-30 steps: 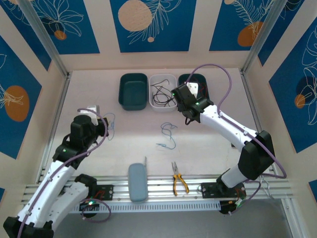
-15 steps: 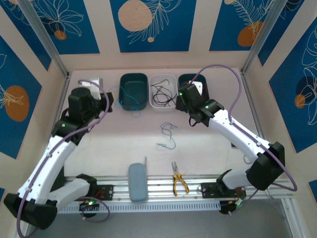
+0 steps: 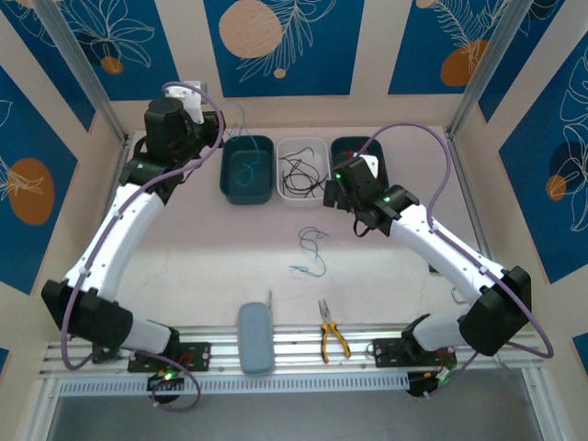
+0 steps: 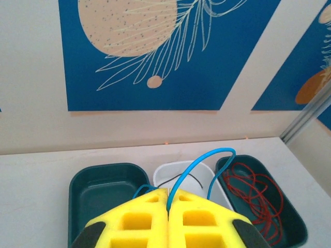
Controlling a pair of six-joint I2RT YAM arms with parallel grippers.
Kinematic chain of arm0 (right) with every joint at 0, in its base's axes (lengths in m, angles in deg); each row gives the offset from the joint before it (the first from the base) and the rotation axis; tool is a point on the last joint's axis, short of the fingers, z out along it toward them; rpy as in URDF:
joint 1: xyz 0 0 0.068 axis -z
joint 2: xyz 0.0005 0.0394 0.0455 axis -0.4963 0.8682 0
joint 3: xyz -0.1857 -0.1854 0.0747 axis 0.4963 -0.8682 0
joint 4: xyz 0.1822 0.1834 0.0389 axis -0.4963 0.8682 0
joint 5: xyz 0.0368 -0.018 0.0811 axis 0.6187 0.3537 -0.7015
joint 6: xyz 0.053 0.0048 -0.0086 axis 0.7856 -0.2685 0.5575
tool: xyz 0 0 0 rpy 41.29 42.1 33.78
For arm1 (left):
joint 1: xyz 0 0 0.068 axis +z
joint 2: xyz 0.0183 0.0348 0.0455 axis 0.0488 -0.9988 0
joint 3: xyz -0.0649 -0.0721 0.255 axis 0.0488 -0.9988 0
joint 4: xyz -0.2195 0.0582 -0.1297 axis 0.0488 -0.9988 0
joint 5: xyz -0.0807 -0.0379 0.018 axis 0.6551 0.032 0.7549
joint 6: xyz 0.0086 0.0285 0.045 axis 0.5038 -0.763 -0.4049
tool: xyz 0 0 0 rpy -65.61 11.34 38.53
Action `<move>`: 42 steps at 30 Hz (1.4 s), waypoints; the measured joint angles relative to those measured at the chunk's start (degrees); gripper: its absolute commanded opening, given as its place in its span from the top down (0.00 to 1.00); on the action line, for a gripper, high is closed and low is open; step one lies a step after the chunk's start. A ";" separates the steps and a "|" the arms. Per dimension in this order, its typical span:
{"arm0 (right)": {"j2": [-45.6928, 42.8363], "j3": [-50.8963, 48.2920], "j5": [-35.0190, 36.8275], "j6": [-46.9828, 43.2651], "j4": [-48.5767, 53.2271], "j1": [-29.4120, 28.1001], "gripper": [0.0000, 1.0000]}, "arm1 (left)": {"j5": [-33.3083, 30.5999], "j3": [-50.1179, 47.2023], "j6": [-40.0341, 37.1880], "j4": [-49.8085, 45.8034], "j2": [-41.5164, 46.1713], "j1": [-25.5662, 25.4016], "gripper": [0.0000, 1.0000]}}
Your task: Untangle the cables
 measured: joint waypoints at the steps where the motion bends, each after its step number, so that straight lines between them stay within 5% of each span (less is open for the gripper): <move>1: -0.04 -0.09 -0.02 0.09 0.17 0.00 0.01 | -0.04 0.48 -0.09 0.20 -1.16 0.17 1.00; 42: -2.84 -0.61 2.60 4.02 4.48 1.22 0.01 | -2.45 -0.11 9.79 2.64 -30.91 1.18 1.00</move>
